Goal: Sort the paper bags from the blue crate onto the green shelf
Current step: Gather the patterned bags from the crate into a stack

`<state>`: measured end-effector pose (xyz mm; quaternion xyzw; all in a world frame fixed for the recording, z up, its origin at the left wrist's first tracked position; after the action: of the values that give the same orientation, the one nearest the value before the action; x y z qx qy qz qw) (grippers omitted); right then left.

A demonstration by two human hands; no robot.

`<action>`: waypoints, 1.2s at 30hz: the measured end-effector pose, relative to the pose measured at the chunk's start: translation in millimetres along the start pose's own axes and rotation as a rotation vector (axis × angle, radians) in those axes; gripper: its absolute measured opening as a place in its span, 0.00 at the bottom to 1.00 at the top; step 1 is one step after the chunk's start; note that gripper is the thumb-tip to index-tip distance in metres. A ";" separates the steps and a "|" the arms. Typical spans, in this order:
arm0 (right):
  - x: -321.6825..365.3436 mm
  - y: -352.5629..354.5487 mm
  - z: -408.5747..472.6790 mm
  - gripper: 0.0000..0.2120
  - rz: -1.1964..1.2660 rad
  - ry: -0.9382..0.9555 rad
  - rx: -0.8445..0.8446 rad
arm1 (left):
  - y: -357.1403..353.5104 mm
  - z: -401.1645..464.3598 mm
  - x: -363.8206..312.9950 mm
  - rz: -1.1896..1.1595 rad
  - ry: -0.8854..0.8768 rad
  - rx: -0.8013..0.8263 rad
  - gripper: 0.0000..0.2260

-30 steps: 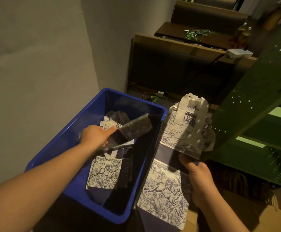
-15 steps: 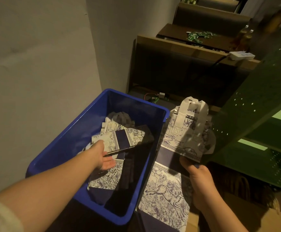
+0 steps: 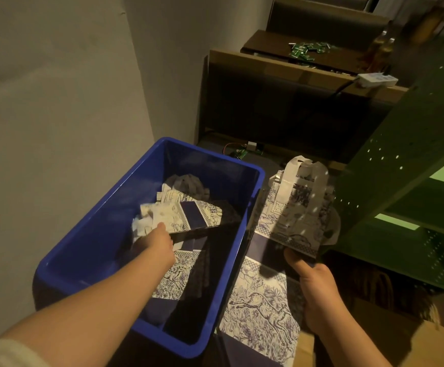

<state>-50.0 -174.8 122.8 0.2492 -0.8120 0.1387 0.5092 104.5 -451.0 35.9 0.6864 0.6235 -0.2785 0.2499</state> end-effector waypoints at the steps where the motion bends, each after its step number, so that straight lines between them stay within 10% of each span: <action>1: 0.4 -1.0 -0.1 0.31 0.005 0.002 -0.003 | 0.5 1.7 -7.1 -0.128 -0.013 -0.030 0.08; 8: -0.8 -1.5 4.5 0.45 0.016 0.009 0.023 | 1.3 -11.5 -103.4 0.210 -0.555 0.165 0.13; 15: -0.5 0.0 3.4 0.64 0.058 0.001 0.020 | -1.4 -9.0 -136.2 0.361 -0.595 0.339 0.19; 21: 8.9 -3.4 -4.2 0.26 0.055 0.023 0.051 | 8.5 34.9 -60.9 0.855 -0.427 0.264 0.22; 29: 9.5 -2.2 -5.0 0.21 0.042 -0.018 0.025 | 15.8 45.0 9.2 1.357 -0.139 0.096 0.40; 36: 11.0 -4.8 -6.7 0.26 0.048 -0.013 0.051 | -2.7 28.2 13.1 0.938 -0.148 0.228 0.14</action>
<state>-46.2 -178.5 135.5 0.2434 -0.8173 0.1699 0.4938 100.7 -460.9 6.6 0.8947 0.1930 -0.2506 0.3155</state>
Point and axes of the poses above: each hand's wrist, its own z-axis towards the middle knuckle, its own y-axis out of the back of the hand, x = y × z, the point moved 3 cm from there along z, towards the middle knuckle, and after that the axes turned 4 degrees about x, right-handed, at the moved point
